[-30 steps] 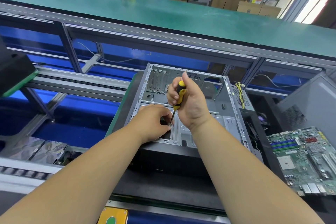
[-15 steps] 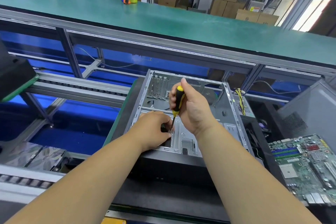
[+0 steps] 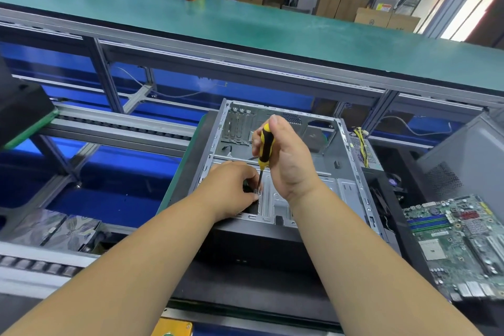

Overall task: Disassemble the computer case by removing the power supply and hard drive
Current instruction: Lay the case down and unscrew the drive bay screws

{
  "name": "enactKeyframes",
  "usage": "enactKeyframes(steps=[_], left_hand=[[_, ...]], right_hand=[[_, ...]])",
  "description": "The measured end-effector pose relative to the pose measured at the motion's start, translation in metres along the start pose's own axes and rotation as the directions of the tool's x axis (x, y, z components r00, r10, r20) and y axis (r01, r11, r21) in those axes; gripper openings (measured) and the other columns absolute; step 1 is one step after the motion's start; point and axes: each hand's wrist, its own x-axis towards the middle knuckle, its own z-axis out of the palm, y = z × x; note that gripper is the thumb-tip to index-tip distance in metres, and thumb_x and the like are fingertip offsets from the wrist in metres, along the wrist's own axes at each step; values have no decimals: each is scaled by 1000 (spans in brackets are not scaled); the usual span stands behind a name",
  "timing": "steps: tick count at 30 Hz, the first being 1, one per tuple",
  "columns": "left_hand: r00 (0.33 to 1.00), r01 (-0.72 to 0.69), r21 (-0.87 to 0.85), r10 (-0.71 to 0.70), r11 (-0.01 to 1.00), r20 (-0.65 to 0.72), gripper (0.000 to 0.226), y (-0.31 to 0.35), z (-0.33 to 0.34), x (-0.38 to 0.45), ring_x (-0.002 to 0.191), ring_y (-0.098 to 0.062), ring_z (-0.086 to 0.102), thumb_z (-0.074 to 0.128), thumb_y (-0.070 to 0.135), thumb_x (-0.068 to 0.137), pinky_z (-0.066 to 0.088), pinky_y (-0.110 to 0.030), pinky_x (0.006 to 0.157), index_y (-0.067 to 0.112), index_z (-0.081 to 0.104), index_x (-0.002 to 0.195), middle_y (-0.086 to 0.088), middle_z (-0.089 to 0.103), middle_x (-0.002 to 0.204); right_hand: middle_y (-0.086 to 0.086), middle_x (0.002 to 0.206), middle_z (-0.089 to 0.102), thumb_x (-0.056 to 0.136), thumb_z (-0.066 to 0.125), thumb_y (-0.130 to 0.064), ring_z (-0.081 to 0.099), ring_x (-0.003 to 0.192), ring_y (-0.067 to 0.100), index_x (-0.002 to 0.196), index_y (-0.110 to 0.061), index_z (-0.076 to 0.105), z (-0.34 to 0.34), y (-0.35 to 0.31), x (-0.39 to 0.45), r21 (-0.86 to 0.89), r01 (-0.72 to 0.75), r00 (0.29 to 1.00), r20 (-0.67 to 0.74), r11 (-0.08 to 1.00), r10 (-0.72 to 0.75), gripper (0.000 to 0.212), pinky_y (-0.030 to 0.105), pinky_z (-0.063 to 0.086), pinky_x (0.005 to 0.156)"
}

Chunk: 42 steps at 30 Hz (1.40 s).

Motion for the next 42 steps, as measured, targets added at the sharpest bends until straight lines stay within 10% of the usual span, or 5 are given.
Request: enactKeyframes(steps=[10,21,31,42], left_hand=[[1000,6,-2,-6,1000,-3,11,-1,0,0,89,-11,52,74,33,79,45,-33,90,30,64,83,17,53,79],[1000,5,-8,-5,1000,7,13,0,0,1,90,-12,54,74,32,79,45,-33,90,32,60,79,16,54,78],[999,31,-32,-32,999,-3,13,-1,1,0,88,-11,53,75,31,79,44,-31,87,31,62,79,16,56,81],[1000,18,-31,-18,999,0,9,-2,1,1,90,-11,55,73,31,79,45,-35,94,27,68,86,14,58,82]], right_hand=[[0,55,38,107,25,-38,30,52,14,71,-8,54,5,1,-1,76,-31,1000,7,997,30,55,27,25,53],[3,65,50,93,49,-36,44,61,20,77,-16,48,-3,-5,-2,56,-31,999,6,998,31,26,32,36,66],[0,54,36,106,23,-47,29,50,14,66,-10,52,3,-1,-4,78,-45,999,20,996,43,60,27,23,52],[1,72,55,93,50,-35,51,65,15,79,-13,55,-3,-4,-2,47,-14,1000,-7,999,14,27,29,46,68]])
